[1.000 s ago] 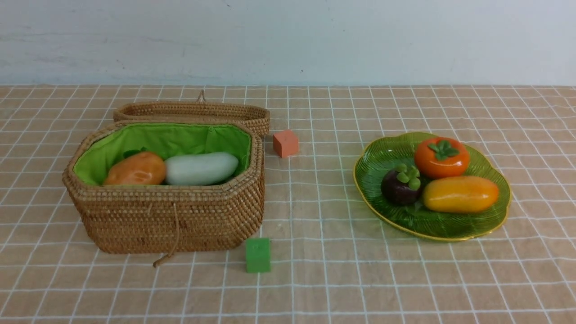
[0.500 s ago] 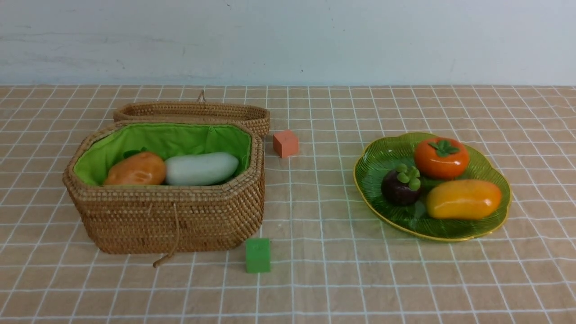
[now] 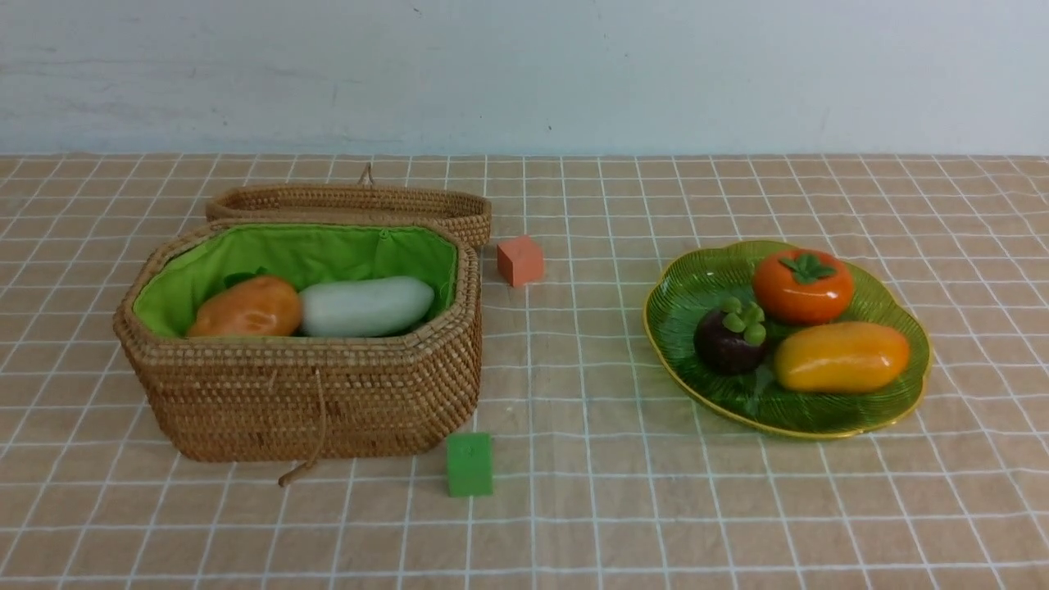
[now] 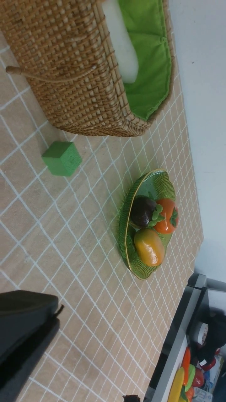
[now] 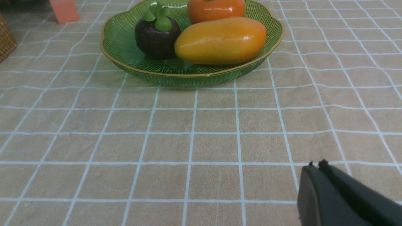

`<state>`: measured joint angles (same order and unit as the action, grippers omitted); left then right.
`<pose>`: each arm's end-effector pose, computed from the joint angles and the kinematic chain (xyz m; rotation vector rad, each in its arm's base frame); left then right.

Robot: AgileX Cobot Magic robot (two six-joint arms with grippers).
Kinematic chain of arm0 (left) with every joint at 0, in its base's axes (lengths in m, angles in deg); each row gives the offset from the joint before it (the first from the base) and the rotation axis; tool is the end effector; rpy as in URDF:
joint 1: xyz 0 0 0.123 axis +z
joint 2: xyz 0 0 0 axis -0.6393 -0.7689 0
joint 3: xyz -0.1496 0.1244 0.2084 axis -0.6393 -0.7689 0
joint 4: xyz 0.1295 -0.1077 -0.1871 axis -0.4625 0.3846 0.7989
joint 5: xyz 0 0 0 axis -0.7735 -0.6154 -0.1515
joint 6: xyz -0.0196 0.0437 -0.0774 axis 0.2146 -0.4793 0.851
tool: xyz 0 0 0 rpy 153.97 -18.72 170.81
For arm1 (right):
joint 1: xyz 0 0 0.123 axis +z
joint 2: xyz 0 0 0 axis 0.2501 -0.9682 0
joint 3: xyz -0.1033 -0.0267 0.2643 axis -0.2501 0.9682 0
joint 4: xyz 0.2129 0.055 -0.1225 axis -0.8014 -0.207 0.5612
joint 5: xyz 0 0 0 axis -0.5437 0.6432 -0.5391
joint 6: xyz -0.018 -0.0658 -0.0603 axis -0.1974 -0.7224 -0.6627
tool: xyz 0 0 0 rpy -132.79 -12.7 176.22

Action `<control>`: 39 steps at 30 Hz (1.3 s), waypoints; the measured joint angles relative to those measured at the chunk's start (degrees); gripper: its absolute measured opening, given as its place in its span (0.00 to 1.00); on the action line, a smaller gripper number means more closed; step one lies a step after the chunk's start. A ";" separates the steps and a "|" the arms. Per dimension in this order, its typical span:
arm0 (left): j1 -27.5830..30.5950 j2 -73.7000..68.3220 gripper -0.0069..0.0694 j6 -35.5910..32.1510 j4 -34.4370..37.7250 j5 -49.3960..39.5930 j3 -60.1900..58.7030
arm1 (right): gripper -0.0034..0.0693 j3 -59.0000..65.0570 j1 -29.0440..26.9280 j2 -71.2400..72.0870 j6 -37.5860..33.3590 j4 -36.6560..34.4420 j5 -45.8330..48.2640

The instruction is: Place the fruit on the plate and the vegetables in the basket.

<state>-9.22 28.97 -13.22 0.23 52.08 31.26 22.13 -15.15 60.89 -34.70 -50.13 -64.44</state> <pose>0.0470 -0.0453 0.2533 0.5577 1.6486 -0.6921 0.0523 0.0050 0.1739 -0.0154 1.8671 0.0612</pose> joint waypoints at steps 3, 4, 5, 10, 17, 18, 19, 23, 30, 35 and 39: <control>0.00 0.00 0.07 0.00 0.00 -0.08 0.00 | 0.02 0.00 0.00 0.00 0.11 0.19 0.00; 0.00 0.00 0.07 0.00 0.00 -0.20 0.00 | 0.02 0.00 0.00 0.00 0.11 0.17 0.00; 0.00 0.00 0.07 0.00 0.00 -0.25 0.00 | 0.02 0.00 0.00 0.00 0.11 0.23 0.00; 0.00 0.00 0.08 0.00 0.00 -0.88 0.00 | 0.03 0.00 0.00 0.00 0.27 0.38 0.00; 0.00 0.00 0.09 0.00 0.00 -1.07 0.00 | 0.03 0.00 0.00 0.00 0.32 0.38 0.00; 0.00 0.00 0.09 0.00 0.00 -1.07 0.00 | 0.03 0.00 0.00 0.00 0.32 0.38 0.00; 0.00 0.00 0.09 0.00 0.00 -1.07 0.00 | 0.04 0.00 0.00 0.00 0.32 0.38 0.00; 3.48 0.00 0.09 -2.83 -0.31 -0.24 -0.07 | 0.04 0.00 0.00 0.00 0.32 0.38 0.00; 29.41 5.31 0.09 -11.33 12.91 11.10 -4.81 | 0.05 0.00 0.00 0.00 0.32 0.38 0.00; 38.91 10.63 0.07 -12.96 14.68 11.18 -12.59 | 0.05 0.00 0.00 0.00 0.32 0.38 0.00; 41.83 10.70 0.07 -11.98 15.50 -2.52 -13.97 | 0.06 0.00 0.00 0.00 0.32 0.38 0.00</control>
<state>32.61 39.67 -25.20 15.73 49.56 17.29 22.13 -15.15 60.89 -34.38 -49.75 -64.44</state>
